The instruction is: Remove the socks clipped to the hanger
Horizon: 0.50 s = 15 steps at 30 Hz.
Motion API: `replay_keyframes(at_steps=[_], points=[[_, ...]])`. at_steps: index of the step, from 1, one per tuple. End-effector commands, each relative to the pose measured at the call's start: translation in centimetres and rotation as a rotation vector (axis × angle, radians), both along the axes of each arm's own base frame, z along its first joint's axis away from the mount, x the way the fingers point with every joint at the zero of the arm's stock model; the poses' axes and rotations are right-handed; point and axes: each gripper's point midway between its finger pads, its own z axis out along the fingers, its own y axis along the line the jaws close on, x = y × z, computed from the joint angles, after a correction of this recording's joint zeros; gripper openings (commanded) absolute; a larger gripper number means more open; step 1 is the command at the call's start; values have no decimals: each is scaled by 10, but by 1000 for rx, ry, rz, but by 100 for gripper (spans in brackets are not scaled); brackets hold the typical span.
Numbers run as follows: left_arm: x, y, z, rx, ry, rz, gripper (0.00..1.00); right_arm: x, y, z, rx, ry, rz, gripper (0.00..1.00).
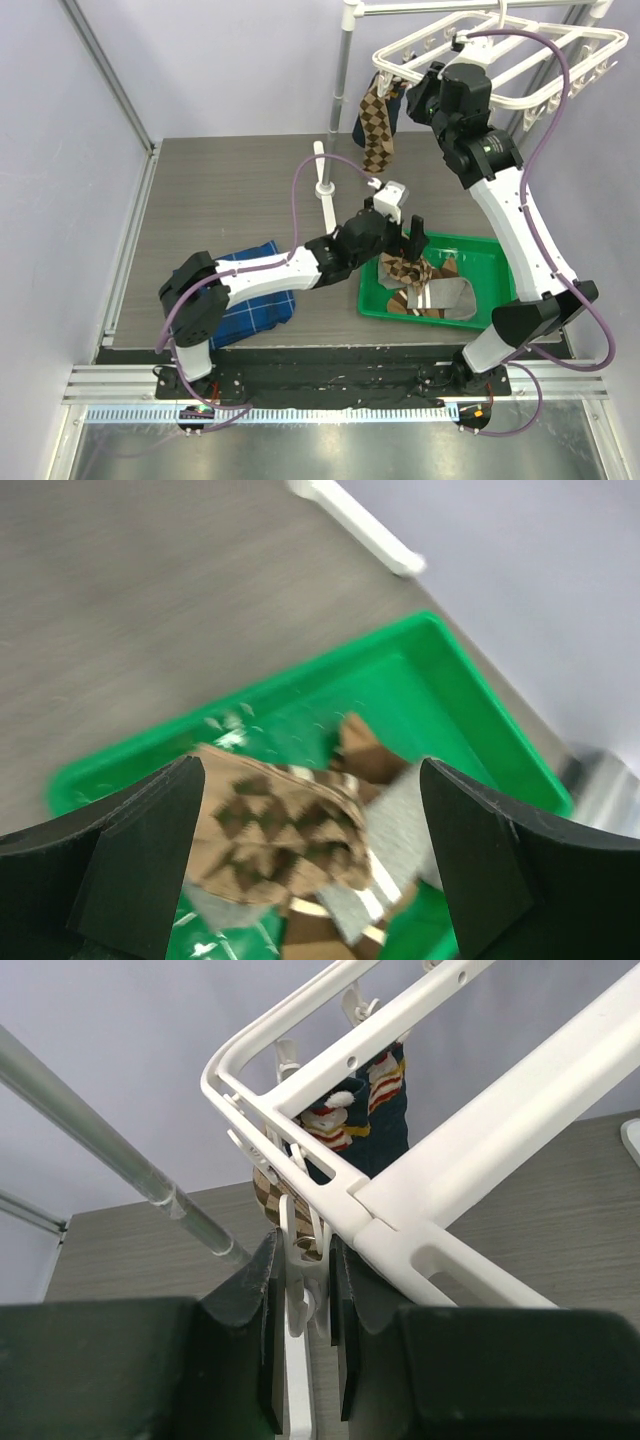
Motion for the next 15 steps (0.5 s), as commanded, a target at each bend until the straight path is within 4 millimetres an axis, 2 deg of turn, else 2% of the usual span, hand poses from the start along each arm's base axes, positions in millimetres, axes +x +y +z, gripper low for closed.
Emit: replay_keyframes(at_steps=[1, 2, 3, 5, 6, 7, 9, 11, 15], points=[[52, 22, 48, 83, -147, 244, 93, -16, -6, 37, 85, -102, 42, 1], [62, 28, 53, 106, -175, 292, 93, -18, -6, 39, 89, -107, 45, 1], [71, 30, 69, 98, -191, 324, 93, -19, -8, 39, 91, -110, 40, 1], [86, 33, 70, 119, -199, 380, 92, -22, -8, 41, 96, -119, 46, 1], [96, 37, 82, 104, -208, 412, 92, -22, -9, 41, 96, -119, 45, 1], [102, 37, 78, 110, -205, 424, 92, -23, -8, 42, 96, -120, 51, 1], [118, 42, 90, 77, -213, 446, 92, -24, -10, 44, 100, -124, 51, 1], [129, 40, 84, 81, -209, 446, 92, -25, -8, 43, 101, -123, 62, 1], [150, 39, 92, 47, -226, 455, 92, -27, -6, 43, 112, -123, 78, 1]])
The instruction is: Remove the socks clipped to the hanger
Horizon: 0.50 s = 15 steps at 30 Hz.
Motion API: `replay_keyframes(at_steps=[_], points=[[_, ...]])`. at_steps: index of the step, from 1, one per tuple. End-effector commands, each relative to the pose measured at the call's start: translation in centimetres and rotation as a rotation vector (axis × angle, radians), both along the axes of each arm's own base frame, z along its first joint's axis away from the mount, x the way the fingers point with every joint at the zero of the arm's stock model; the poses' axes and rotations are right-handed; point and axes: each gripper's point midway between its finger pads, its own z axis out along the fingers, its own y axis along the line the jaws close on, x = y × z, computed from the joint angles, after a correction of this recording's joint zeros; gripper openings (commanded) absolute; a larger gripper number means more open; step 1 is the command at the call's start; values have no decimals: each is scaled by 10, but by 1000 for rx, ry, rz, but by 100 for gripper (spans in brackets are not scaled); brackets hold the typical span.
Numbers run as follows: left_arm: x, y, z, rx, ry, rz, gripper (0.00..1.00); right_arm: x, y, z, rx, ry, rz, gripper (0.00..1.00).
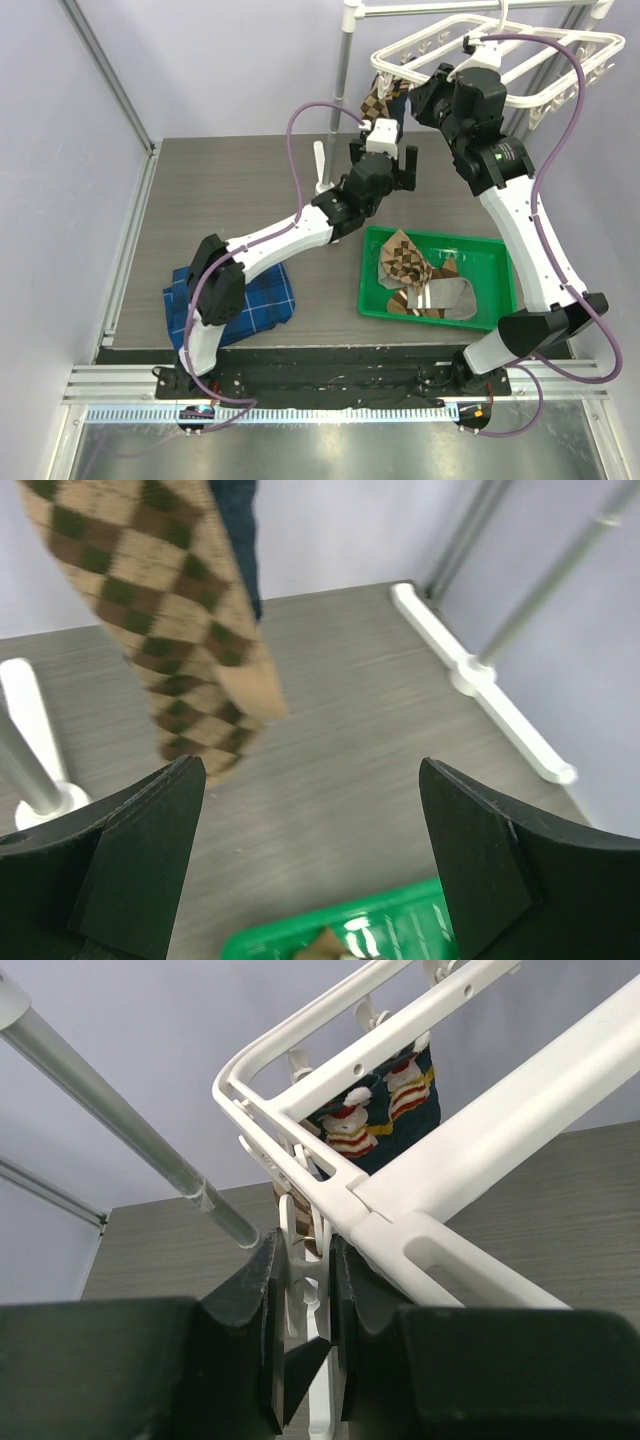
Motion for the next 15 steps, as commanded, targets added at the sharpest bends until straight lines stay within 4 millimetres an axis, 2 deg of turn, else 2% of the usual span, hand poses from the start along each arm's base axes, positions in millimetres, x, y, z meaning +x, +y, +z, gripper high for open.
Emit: replay_keyframes(at_steps=[1, 4, 5, 7, 8, 10, 11, 13, 15], points=[[24, 5, 9, -2, -37, 36, 92, -14, -5, 32, 52, -91, 14, 1], [36, 5, 7, -11, -47, 51, 91, -15, -6, 30, 52, -91, 12, 1], [41, 6, 13, -24, -55, 59, 91, -14, -6, 30, 51, -93, 13, 1], [47, 4, 8, -20, -54, 62, 89, -14, -5, 28, 50, -88, 22, 1], [52, 6, 15, -27, -69, 68, 88, -14, -4, 29, 49, -89, 26, 1], [60, 3, 9, -19, -73, 71, 85, -14, -2, 29, 48, -89, 34, 1], [64, 4, 16, -22, -85, 78, 85, -15, -2, 29, 50, -89, 36, 1], [72, 1, 8, -8, -81, 81, 84, -15, -2, 29, 46, -91, 37, 1], [79, 5, 12, -10, -93, 101, 82, -16, -2, 30, 44, -94, 41, 1]])
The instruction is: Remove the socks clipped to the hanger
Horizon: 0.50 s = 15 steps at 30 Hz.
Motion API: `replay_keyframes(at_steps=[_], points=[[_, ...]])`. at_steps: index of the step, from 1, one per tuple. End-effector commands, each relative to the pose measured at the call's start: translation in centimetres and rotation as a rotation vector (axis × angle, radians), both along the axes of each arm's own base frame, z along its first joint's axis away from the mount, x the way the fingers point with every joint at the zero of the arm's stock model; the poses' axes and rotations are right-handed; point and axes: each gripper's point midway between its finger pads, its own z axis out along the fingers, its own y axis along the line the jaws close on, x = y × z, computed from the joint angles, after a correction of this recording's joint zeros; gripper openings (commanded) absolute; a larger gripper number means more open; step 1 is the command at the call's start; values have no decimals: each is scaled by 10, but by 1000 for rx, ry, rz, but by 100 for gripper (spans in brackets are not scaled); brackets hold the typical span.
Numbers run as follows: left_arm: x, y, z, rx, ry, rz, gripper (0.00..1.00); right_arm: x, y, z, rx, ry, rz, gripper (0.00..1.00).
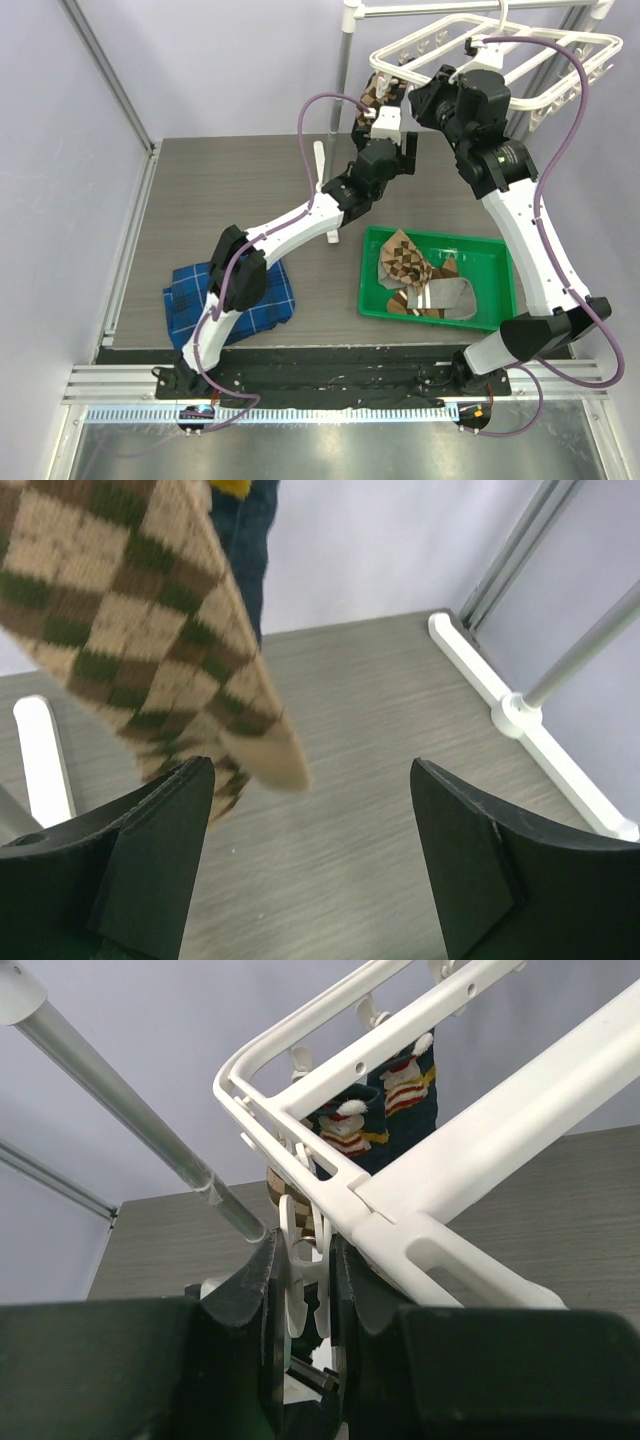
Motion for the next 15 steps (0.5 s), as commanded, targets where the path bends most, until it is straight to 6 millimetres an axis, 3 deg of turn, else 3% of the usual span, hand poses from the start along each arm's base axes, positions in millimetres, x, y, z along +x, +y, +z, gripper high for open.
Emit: replay_keyframes(at_steps=[1, 5, 9, 12, 13, 15], points=[[19, 7, 26, -32, -64, 43, 80, -12, -3, 31, 41, -88, 15, 1], [30, 21, 21, -59, -46, 94, 62, -15, -2, 32, 39, -89, 27, 1], [28, 27, 22, -95, -52, 92, 26, -20, -2, 33, 37, -95, 43, 2], [13, 25, 33, -125, -68, 20, 8, -25, -4, 34, 22, -104, 58, 13], [10, 25, 38, -143, -76, 4, 2, -28, -5, 34, 14, -105, 61, 24], [-1, 28, 43, -156, -70, -29, 0, -30, -9, 31, 5, -102, 60, 32]])
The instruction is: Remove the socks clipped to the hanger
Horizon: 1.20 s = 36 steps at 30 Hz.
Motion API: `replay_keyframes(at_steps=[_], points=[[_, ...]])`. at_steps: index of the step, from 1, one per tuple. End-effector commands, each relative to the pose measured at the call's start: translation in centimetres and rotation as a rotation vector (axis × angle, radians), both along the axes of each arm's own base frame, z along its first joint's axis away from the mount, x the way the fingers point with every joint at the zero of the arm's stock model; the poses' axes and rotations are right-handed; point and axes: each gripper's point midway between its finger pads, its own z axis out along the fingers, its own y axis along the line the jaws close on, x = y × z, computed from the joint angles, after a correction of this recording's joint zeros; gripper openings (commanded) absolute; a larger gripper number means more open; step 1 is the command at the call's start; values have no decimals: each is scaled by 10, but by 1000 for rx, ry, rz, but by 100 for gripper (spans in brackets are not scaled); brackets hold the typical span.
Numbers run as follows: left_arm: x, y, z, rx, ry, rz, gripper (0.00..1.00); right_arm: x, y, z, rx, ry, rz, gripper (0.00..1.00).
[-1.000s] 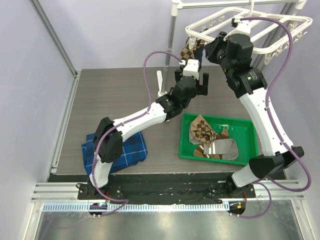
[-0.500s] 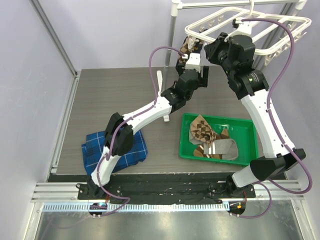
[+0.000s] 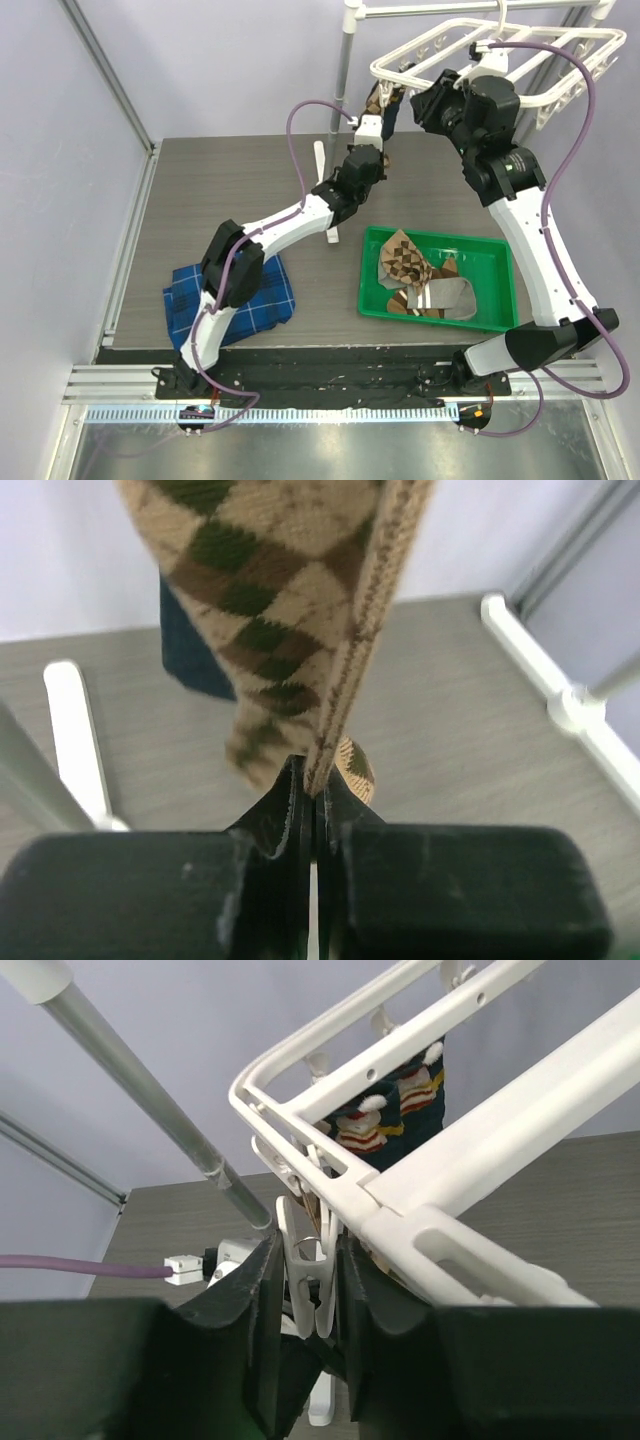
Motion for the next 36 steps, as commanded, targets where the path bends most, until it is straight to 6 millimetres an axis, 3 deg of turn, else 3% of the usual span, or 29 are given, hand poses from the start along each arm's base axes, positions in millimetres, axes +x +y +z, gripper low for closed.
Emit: replay_keyframes(at_steps=[1, 2, 4, 5, 6, 8, 12, 17, 20, 22, 24, 25, 26, 28, 31, 36], points=[[-29, 2, 78, -153, -99, -101, 0, -24, -13, 34, 9, -104, 18, 37], [-34, 3, 72, -144, -87, -121, 0, -27, -15, 31, 6, -97, 20, 40], [-44, 6, 88, -174, -104, -153, 0, -31, -19, 31, 5, -92, 32, 45], [-50, 5, 80, -170, -87, -180, 0, -37, -22, 32, 4, -89, 32, 46], [-57, 9, 91, -186, -100, -193, 0, -40, -24, 33, 4, -89, 28, 47], [-65, 9, 86, -184, -93, -227, 0, -44, -32, 29, -1, -67, 5, 49], [-86, 8, 96, -209, -103, -313, 0, -51, -40, 23, -11, -28, -15, 52], [-105, 6, 99, -227, -94, -398, 0, -69, -20, 38, 39, -27, 104, 53], [-115, 0, 99, -246, -84, -450, 0, -69, -10, 49, 90, -29, 148, 52], [-118, -2, 100, -249, -84, -462, 0, -63, -2, 46, 97, -10, 154, 52], [-120, -4, 101, -250, -85, -470, 0, -63, 8, 57, 95, -25, 143, 52], [-122, -5, 101, -253, -86, -475, 0, -52, 12, 50, 81, -1, 119, 52], [-122, -5, 102, -258, -85, -475, 0, -56, 13, 60, 66, -11, 110, 52], [-125, -7, 102, -267, -87, -486, 0, -48, 29, 52, 36, 21, 87, 52], [-129, -9, 105, -282, -96, -496, 0, -40, 35, 63, 50, -7, 59, 52], [-130, -10, 104, -290, -98, -503, 0, -17, 38, 56, 36, -1, 17, 50]])
